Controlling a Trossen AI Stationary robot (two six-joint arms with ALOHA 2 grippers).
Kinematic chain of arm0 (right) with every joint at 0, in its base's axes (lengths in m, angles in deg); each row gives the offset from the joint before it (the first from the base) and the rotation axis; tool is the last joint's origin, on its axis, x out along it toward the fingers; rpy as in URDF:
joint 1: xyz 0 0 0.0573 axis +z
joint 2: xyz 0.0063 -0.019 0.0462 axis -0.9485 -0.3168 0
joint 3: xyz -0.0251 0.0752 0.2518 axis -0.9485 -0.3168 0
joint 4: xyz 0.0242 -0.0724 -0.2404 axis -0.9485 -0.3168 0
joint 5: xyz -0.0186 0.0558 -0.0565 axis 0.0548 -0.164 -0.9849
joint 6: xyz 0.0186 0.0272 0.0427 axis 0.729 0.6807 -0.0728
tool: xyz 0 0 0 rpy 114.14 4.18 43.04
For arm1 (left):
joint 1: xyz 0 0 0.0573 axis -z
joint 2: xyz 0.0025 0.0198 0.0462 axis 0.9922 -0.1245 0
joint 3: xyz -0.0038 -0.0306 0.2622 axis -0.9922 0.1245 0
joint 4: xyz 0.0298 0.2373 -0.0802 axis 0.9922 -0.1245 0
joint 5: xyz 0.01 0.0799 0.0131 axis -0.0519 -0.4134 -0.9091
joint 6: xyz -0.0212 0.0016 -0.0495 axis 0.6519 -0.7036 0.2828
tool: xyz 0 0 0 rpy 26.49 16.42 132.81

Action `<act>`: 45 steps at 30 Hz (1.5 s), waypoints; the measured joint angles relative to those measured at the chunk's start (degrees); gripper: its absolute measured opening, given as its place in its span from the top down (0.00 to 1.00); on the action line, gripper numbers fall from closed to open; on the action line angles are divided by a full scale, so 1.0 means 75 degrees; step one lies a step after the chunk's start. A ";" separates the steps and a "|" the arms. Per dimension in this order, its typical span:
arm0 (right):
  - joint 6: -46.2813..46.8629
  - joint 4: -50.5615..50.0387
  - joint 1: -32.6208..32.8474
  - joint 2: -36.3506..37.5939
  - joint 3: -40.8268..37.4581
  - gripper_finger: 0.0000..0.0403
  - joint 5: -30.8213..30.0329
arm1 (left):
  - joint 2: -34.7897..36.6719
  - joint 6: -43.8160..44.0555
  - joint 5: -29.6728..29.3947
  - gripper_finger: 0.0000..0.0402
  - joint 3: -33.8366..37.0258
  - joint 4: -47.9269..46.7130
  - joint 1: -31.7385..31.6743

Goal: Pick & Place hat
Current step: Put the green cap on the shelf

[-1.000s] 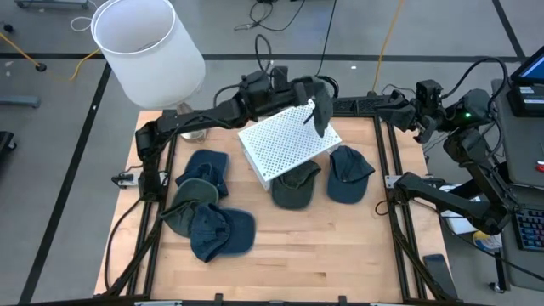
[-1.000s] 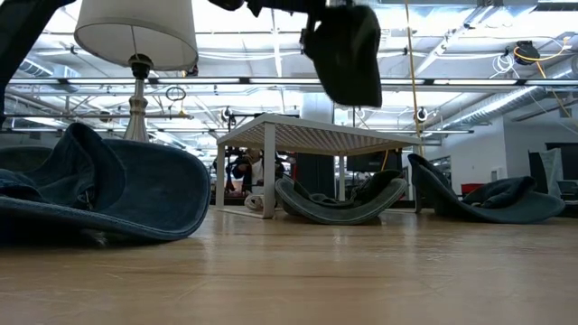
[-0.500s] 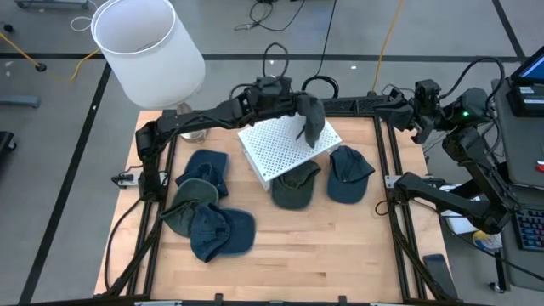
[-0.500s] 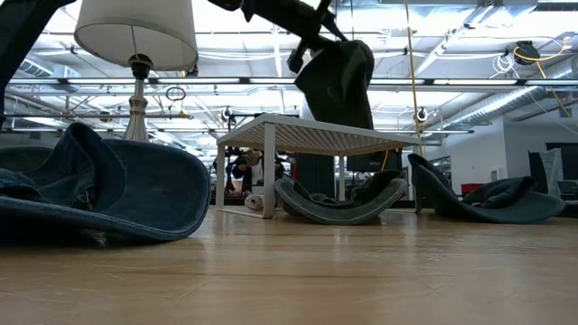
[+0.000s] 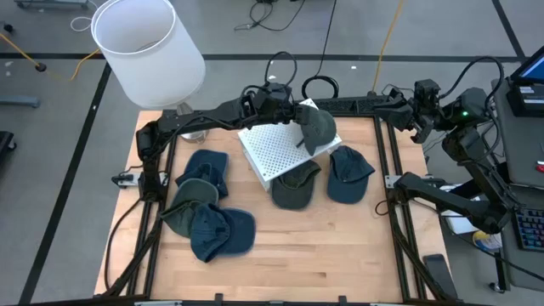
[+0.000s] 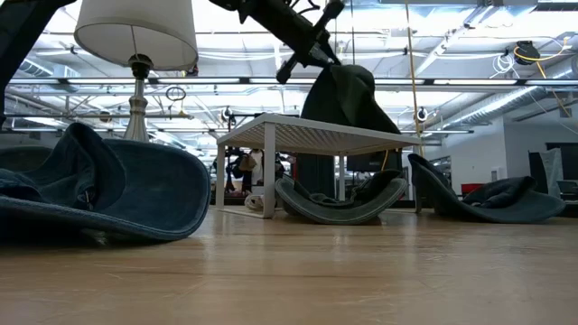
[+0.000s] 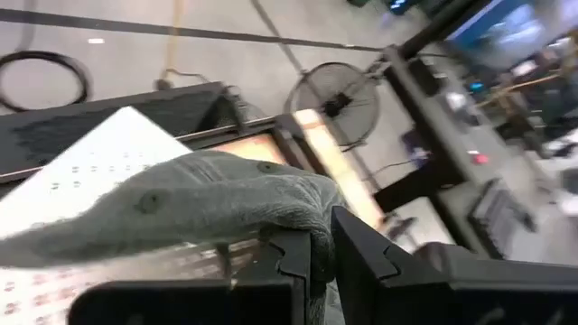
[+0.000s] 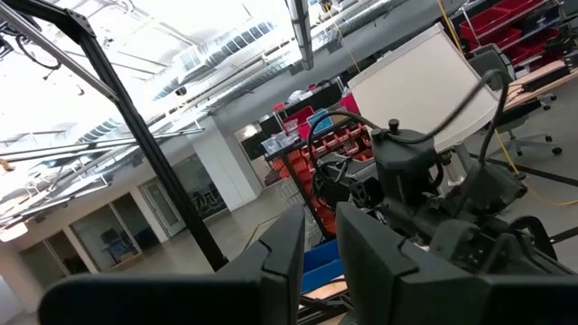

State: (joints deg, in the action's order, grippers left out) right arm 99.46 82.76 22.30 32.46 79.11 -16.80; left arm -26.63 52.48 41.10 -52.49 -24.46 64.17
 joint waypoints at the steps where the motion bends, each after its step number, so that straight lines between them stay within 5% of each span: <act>1: 0.0000 -0.0002 0.0000 0.0000 0.0000 0.85 0.0001 | -0.0001 0.0014 -0.0050 0.94 0.0000 -0.0121 0.0000; 23: 0.0017 -0.0098 -0.0002 -0.0146 0.0000 0.85 -0.0006 | -0.0004 0.1426 -0.0866 0.93 0.0000 -0.1750 0.0214; 35: 0.0555 -0.0101 -0.0002 -0.0154 -0.0001 0.85 -0.0003 | -0.0004 0.1702 -0.0422 0.48 0.0000 -0.2002 0.0152; 45: 0.0601 -0.0107 -0.0002 -0.0184 -0.0003 0.85 -0.0001 | 0.0071 0.2125 -0.0009 0.33 0.0003 -0.2535 0.0093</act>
State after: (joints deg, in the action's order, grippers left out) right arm 103.97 81.96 22.28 31.08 79.08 -16.81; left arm -26.10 68.42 41.03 -52.47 -43.47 64.87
